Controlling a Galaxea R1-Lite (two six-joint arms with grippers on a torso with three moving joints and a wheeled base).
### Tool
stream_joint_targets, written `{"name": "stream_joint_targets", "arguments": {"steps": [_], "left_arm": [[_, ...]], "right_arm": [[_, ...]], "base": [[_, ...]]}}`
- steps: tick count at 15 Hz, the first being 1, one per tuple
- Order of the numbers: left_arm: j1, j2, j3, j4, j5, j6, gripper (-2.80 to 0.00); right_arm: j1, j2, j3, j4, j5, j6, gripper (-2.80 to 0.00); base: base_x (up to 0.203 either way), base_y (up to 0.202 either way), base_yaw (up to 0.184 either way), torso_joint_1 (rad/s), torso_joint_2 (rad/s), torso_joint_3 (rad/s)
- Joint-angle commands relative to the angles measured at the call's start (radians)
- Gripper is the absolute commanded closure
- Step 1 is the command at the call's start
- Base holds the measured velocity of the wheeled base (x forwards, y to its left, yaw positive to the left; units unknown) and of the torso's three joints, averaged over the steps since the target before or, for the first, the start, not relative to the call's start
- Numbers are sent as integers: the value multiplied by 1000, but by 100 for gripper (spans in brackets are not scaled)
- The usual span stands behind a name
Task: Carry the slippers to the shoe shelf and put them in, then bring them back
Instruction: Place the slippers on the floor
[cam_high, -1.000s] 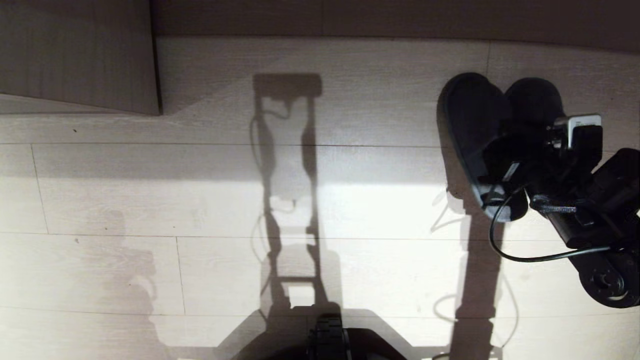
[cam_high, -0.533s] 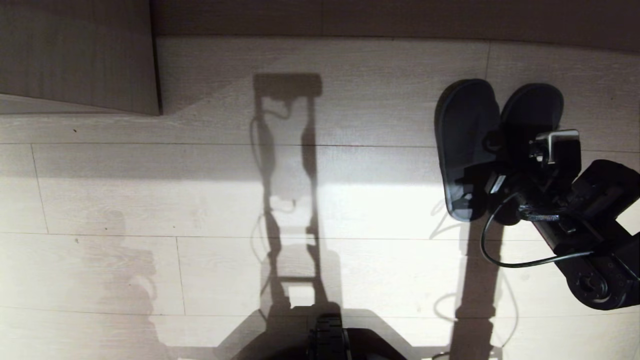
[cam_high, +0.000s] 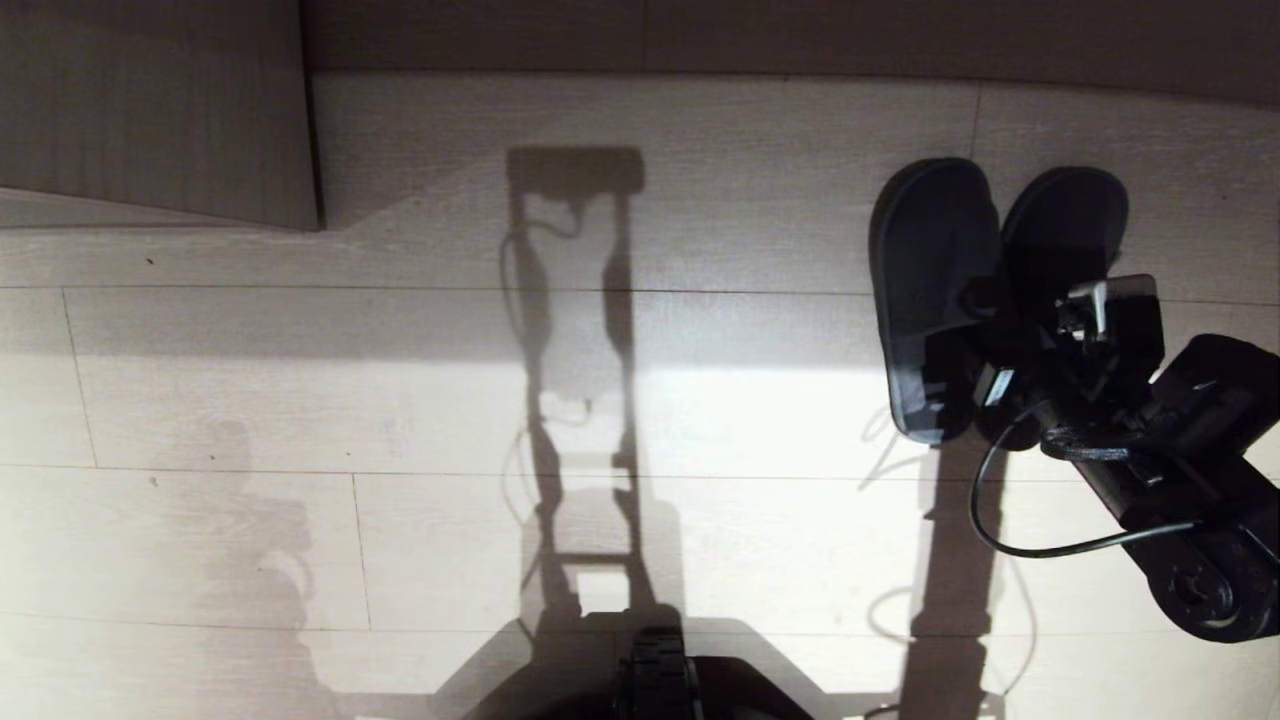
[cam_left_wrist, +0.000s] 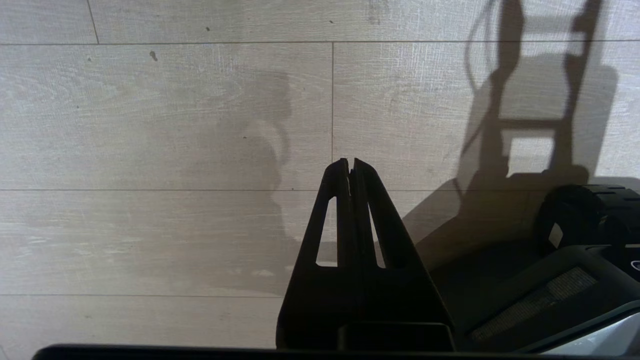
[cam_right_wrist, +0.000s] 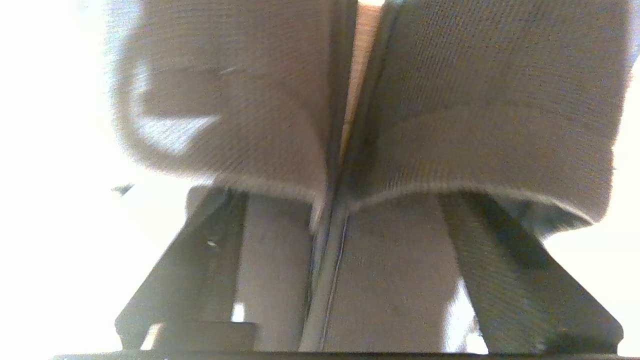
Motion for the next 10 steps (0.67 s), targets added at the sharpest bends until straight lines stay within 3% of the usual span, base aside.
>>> {"name": "stream_joint_targets", "arguments": {"steps": [1, 9, 10], "left_arm": [[0, -1, 0, 0, 0, 0, 0], [0, -1, 0, 0, 0, 0, 0], [0, 1, 0, 0, 0, 0, 0]], "right_arm": [[2, -102, 70, -9, 9, -16, -280], [2, -502, 463, -9, 55, -24, -280], [1, -558, 490, -9, 60, -22, -194]], "base": [[0, 0, 0, 0, 0, 0], [0, 0, 0, 0, 0, 0], [0, 0, 0, 0, 0, 0]]}}
